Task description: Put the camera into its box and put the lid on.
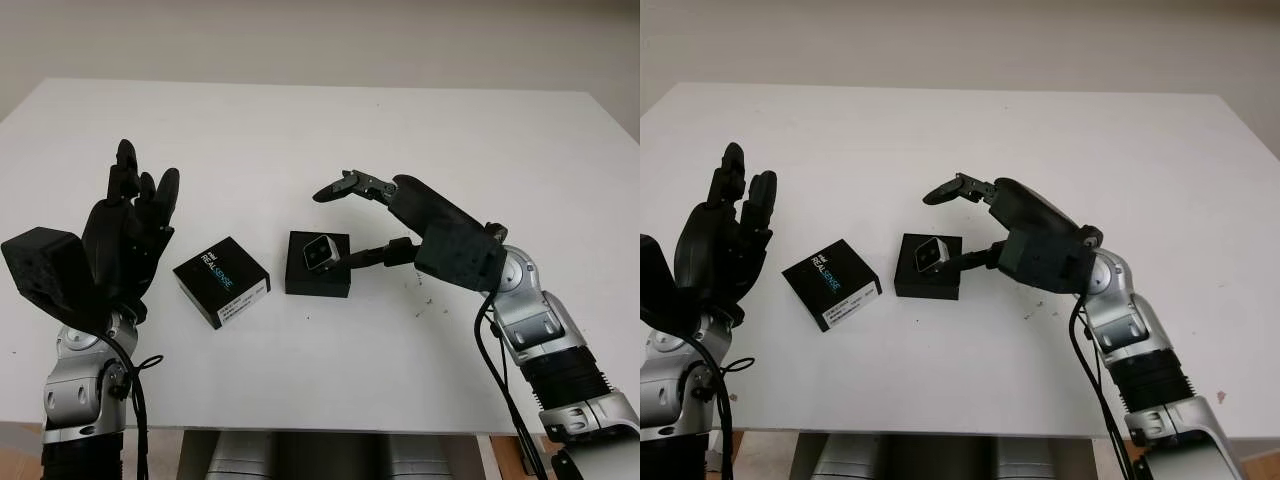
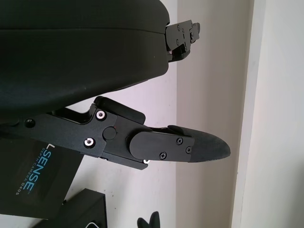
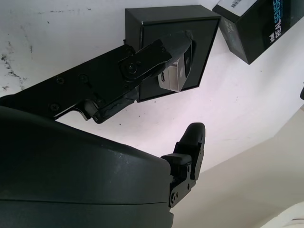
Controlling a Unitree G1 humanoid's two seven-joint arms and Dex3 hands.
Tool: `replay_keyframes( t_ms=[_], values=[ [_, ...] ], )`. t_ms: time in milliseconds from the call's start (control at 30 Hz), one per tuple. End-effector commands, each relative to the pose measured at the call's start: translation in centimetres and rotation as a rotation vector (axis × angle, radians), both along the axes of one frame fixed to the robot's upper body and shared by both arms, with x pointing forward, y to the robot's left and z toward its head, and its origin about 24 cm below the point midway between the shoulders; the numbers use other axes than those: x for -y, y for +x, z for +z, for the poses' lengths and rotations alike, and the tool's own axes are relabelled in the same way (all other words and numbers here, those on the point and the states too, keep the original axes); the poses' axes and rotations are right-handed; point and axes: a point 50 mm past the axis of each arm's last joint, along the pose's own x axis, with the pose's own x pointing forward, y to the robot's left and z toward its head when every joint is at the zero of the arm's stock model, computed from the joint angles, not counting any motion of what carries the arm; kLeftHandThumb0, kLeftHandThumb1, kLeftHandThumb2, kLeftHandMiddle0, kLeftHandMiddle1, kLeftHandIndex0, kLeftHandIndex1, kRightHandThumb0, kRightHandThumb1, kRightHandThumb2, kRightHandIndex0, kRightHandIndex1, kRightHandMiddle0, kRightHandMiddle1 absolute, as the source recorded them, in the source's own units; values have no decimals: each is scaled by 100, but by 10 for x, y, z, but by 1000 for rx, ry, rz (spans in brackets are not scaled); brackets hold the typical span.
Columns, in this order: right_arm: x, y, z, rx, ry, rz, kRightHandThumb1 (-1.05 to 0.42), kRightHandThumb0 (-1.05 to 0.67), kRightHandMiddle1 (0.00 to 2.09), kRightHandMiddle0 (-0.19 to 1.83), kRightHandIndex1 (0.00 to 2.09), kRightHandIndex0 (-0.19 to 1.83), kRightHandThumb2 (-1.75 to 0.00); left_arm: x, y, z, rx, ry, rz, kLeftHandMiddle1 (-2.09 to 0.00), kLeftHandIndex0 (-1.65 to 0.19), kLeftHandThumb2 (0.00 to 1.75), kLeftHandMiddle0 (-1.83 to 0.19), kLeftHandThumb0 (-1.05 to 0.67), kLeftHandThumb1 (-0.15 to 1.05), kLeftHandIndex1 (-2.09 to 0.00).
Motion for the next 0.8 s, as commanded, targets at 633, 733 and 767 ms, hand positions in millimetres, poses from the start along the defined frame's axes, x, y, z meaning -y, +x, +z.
replay_keyframes(
  t_ms=[633,733,767],
  values=[
    [-5,3,-15,39,-2,-22,-83,-56,92,36,8,25,-6,-2,-3,2,16,4,-4,-1,19,30,19,-69,105,-4],
    [-5,3,-16,41,5,-23,-83,-57,95,38,8,26,-6,-2,-5,1,12,-6,-1,-1,19,29,19,-69,105,-4],
    [-6,3,-17,43,4,-21,-83,-56,96,38,8,26,-6,-2,-5,1,11,-8,2,-2,19,29,19,-69,105,-4]
  ],
)
